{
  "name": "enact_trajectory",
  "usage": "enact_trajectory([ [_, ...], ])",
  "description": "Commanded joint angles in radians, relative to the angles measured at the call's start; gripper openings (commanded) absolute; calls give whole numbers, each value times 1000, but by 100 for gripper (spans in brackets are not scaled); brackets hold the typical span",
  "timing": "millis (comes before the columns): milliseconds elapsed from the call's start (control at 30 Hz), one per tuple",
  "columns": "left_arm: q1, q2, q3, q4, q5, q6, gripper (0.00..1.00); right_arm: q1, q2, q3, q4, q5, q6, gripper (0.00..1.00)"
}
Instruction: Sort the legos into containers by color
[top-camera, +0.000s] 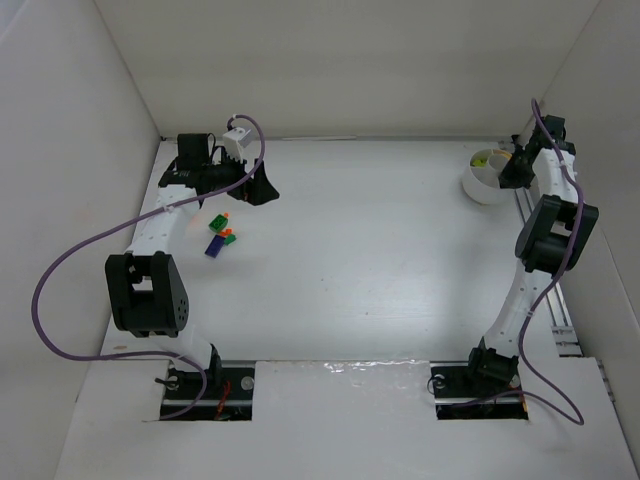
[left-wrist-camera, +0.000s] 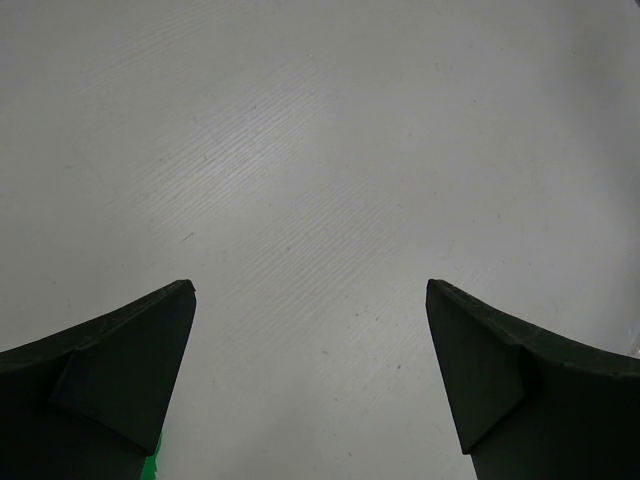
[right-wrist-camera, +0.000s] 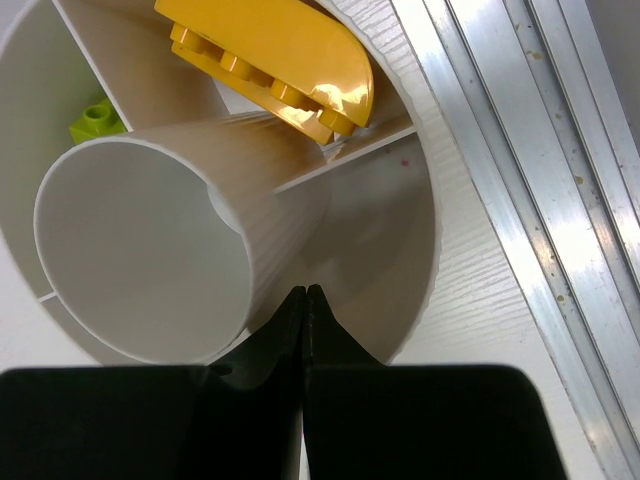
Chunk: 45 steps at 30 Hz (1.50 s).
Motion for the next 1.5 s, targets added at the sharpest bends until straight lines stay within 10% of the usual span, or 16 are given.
enact_trajectory([
  [0,-7,-10,28,22,30,-5,99,9,-70,31,-18,-16,-10,0],
  [1467,-7,-19,19,22,30,4,99,46,-118,50,11,92,8,0],
])
